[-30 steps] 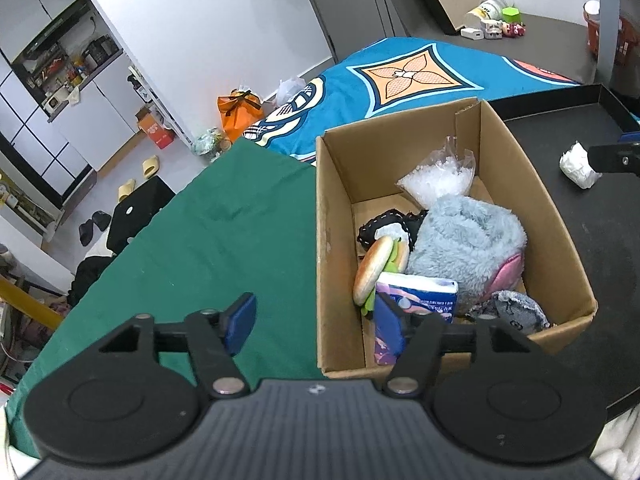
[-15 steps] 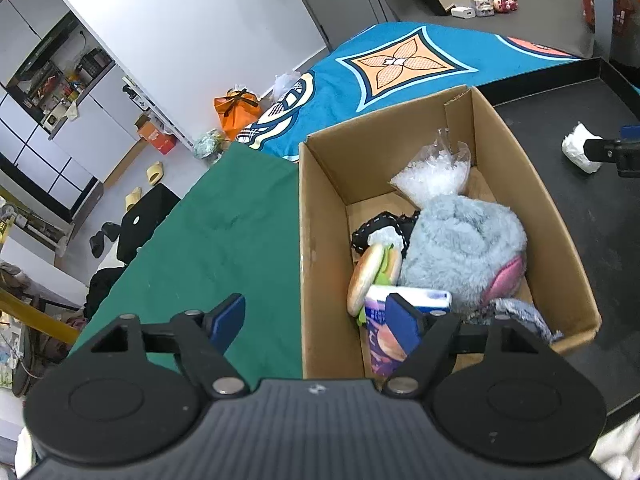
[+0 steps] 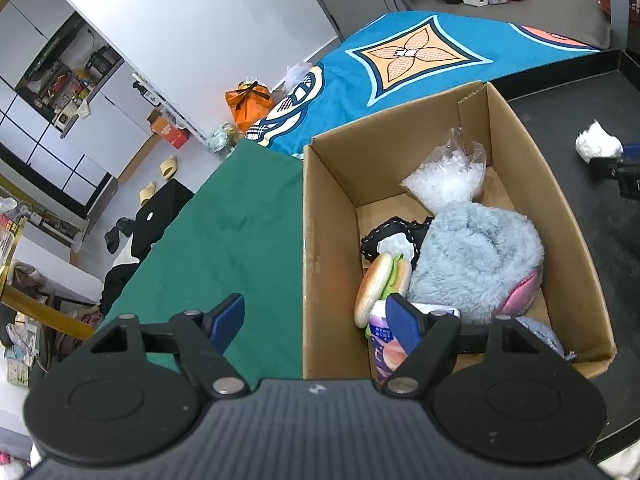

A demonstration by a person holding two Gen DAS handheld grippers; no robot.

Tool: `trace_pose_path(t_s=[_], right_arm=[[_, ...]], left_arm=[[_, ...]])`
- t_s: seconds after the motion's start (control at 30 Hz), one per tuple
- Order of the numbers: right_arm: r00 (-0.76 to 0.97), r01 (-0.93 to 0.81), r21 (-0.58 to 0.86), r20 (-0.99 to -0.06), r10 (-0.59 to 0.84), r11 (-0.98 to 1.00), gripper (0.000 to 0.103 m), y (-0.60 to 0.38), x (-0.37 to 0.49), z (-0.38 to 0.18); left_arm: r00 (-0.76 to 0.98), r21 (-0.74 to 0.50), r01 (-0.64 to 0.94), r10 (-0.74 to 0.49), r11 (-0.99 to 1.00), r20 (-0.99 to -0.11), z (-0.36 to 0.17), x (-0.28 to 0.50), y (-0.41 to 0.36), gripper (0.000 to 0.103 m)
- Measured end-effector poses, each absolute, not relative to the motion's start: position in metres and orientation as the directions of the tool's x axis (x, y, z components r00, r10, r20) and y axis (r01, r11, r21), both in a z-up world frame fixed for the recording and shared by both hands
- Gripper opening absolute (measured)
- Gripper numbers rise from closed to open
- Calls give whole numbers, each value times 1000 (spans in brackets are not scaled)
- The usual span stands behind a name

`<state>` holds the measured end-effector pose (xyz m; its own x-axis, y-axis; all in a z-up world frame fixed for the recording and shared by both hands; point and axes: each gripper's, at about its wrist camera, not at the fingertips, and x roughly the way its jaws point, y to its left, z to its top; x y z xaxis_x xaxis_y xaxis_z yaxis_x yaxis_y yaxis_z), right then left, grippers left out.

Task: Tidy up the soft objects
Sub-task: 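Move the right gripper toward the white foam block on the tray, then close the right gripper on the white foam block and lift it, then carry the foam block into the box and open the right gripper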

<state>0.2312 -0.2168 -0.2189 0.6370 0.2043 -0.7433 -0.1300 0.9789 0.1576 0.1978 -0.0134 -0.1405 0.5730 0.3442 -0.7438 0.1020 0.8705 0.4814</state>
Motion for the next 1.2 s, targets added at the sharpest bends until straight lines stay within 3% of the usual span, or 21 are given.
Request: trace_pose_path(t_s=[0.77,1.2], right_arm=[[673,-81,118,-726,141,990,39,-215,210,-169],[734,-154,106,-654,185,982,39,-184,195,-128]], left_arm=[[579,441,27,345,897,-739,-116,186,14,76],[609,360,63,250,931,-753,-114,171,23,76]])
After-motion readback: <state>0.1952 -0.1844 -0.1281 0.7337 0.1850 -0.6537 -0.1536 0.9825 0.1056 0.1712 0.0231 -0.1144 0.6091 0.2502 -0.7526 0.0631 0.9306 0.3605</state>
